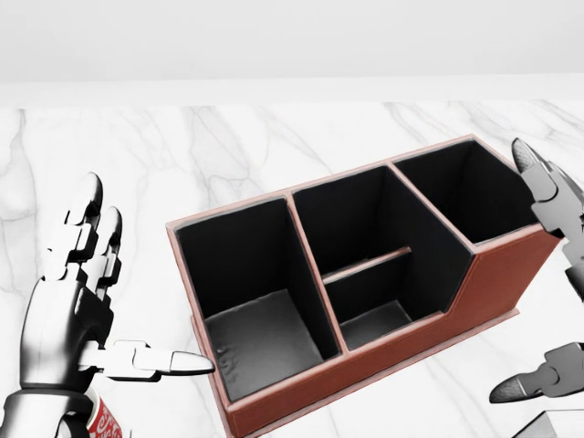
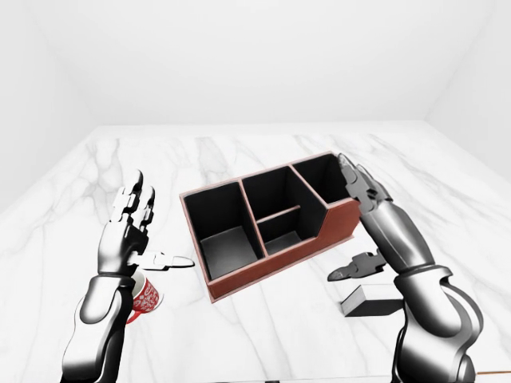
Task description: Pick up the book and place it in the back compartment of the caddy.
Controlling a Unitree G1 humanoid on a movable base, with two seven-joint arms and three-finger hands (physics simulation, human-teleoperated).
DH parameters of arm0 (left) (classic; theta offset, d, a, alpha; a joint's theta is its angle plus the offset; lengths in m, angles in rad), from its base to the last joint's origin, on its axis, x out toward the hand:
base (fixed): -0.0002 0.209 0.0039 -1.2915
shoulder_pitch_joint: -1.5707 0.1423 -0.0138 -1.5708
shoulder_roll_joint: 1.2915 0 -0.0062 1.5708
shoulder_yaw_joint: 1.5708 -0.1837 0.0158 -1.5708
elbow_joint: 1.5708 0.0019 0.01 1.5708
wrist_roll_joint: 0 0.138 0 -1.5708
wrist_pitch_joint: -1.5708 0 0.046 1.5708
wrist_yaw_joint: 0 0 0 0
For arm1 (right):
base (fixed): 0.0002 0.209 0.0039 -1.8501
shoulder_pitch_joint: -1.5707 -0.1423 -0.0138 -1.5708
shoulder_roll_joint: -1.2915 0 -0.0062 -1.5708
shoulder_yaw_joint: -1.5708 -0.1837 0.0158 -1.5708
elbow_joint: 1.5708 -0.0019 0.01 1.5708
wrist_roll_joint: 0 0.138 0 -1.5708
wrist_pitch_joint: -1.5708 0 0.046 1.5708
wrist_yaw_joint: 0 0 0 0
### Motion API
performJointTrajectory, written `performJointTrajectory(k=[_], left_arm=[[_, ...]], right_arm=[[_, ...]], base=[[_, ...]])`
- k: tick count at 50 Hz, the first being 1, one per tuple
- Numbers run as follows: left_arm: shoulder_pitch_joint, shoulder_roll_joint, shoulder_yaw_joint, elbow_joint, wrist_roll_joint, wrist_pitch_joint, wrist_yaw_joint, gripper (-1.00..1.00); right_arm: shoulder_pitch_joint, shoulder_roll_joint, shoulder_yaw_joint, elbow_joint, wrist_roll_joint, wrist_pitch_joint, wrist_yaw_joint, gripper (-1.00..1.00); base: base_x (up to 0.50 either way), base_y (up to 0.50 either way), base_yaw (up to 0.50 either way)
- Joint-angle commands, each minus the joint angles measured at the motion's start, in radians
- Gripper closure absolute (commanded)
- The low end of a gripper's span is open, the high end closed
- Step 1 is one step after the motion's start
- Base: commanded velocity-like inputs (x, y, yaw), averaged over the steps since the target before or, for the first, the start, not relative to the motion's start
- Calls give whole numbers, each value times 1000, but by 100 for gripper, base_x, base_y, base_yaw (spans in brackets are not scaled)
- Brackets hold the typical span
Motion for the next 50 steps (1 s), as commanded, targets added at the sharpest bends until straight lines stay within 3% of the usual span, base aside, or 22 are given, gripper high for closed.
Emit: performJointTrajectory(k=[1,50], left_arm=[[1,0,-1,0,1,0,-1,-100],[3,-1,-8,29,8,0,0,-100]], right_arm=[[20,-2,-43,-10,-15,0,0,-100],[114,15,-146,128,-56,0,0,-100]], base=[[0,0,0],[0,0,0]])
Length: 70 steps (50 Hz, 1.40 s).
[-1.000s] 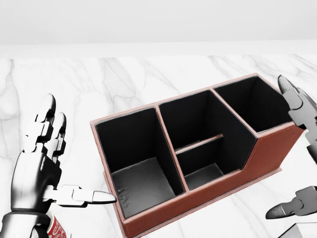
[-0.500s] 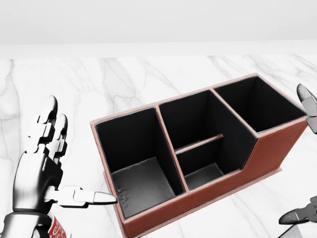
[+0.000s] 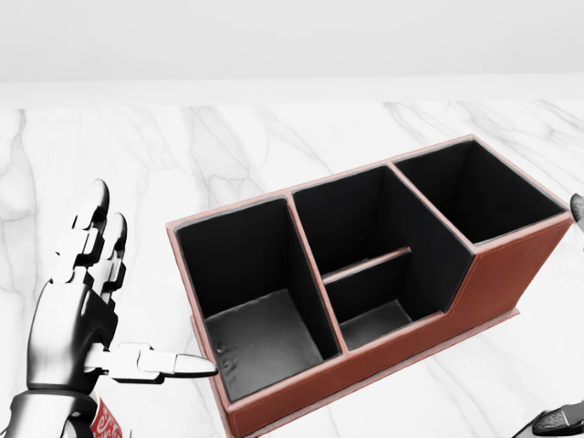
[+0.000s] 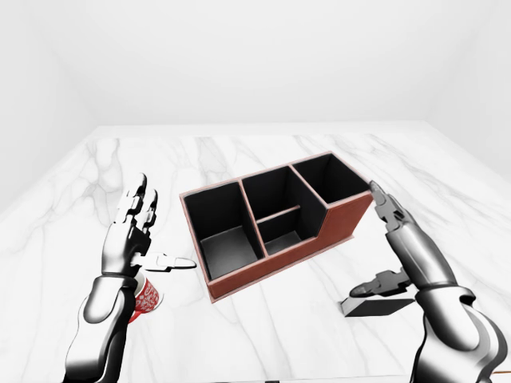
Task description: Pick up the book and place it in the back compartment of the caddy.
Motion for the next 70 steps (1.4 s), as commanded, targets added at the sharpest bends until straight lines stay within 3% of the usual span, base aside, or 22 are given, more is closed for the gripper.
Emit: performJointTrajectory(k=[1,24,28,43,70], left_arm=[[1,0,-1,6,2,0,-1,-100],[1,0,-4,20,8,0,-1,-100],[2,-1,-5,19,8,0,-1,-100],[5,-2,-11,27,12,0,-1,-100],[3,-1,-9,25,11,0,-4,-100]], right_arm=[[18,5,-19,27,-10,0,0,-100],[41,1,-38,128,-40,-1,0,-100],[54,2,-39,156,-60,-54,0,-100],[46,-12,-39,221,-89,-91,0,-100],[34,-48,-29,324,-123,-119,0,-100]], base=[[0,0,0],[0,0,0],[0,0,0],[0,0,0],[0,0,0]])
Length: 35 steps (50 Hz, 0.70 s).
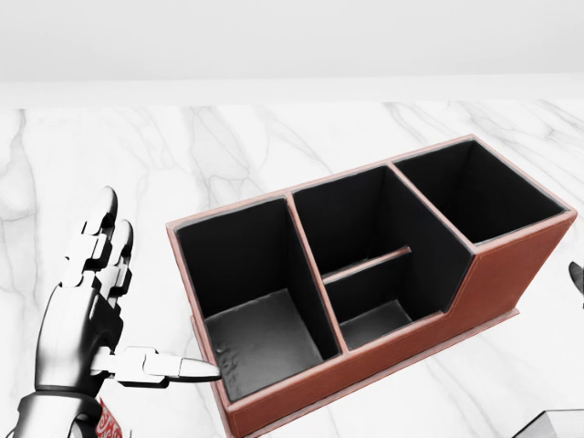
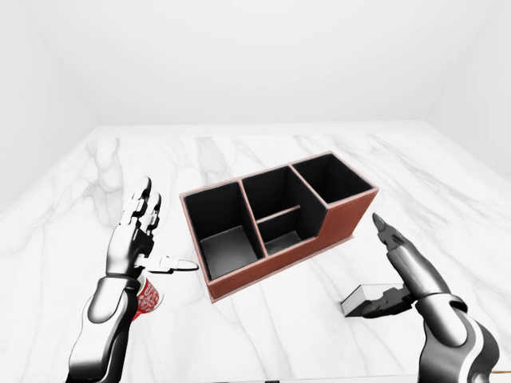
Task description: Pick up the book and place it in the back compartment of the caddy.
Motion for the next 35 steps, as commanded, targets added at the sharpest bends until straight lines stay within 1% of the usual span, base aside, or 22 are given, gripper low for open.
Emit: performJointTrajectory(k=[1,2,6,10,15,17,22,25,29,33,35], left_arm=[[-3,1,2,3,-1,0,-1,-100],[-2,1,2,2,-1,0,-1,-100],[0,0,-1,4,1,0,-1,-100],[0,1,0,4,2,0,-1,-100],[1,0,-2,9,3,0,-2,-100],[2,0,-2,3,3,0,-2,-100],[1,0,0,6,2,0,-2,-100],[3,0,-3,3,4,0,-2,-100],[1,0,-2,5,3,0,-2,-100],[2,-1,-2,9,4,0,-2,-100],[4,-1,-5,8,5,0,-2,-100]], right_arm=[[-4,-15,4,45,-15,-16,0,-100],[-4,-18,4,58,-16,-23,0,-100],[-5,-24,1,69,-19,-29,0,-100],[-8,-33,0,90,-25,-44,0,-100],[-8,-38,-5,91,-33,-47,0,-100],[-9,-41,-5,103,-36,-54,0,-100],[-9,-44,-7,109,-42,-55,0,-100],[-10,-49,-9,121,-43,-61,0,-100],[-11,-51,-13,117,-45,-56,0,-100],[-14,-58,-12,142,-52,-66,-3,-100],[-13,-57,-13,132,-52,-59,0,-100]], base=[[0,0,0],[0,0,0],[0,0,0],[0,0,0],[0,0,0],[0,0,0],[0,0,0],[0,0,0],[0,0,0],[0,0,0],[0,0,0]])
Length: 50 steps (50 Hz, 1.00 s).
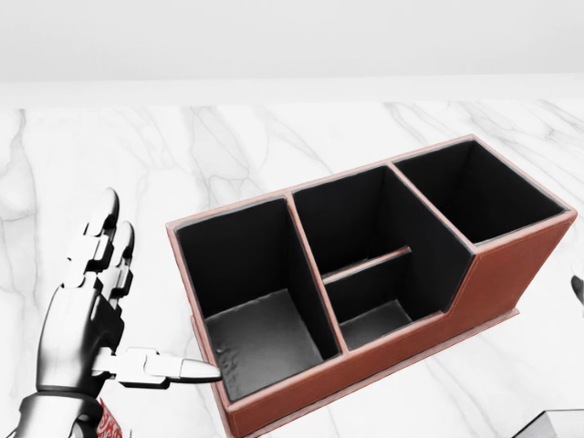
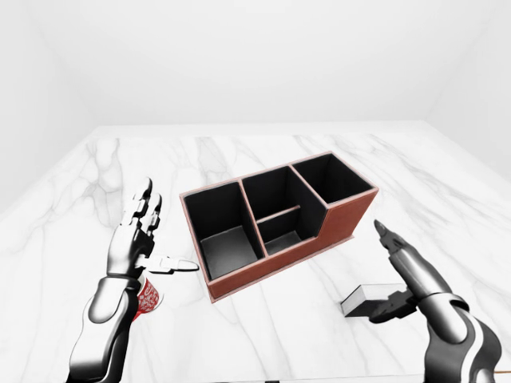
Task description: Pick up the book and place it in the back compartment of the caddy.
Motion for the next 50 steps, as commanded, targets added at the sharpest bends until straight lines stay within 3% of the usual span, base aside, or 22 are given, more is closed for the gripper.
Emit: performJointTrajectory(k=[1,50], left_arm=[[3,-1,-4,8,2,0,0,-100],[0,0,-4,25,5,0,0,-100]], right_arm=[[-3,-10,-4,19,-11,-4,0,-100],[-17,-54,-9,106,-14,-9,-60,-100]], base=[[0,0,0],[0,0,0]])
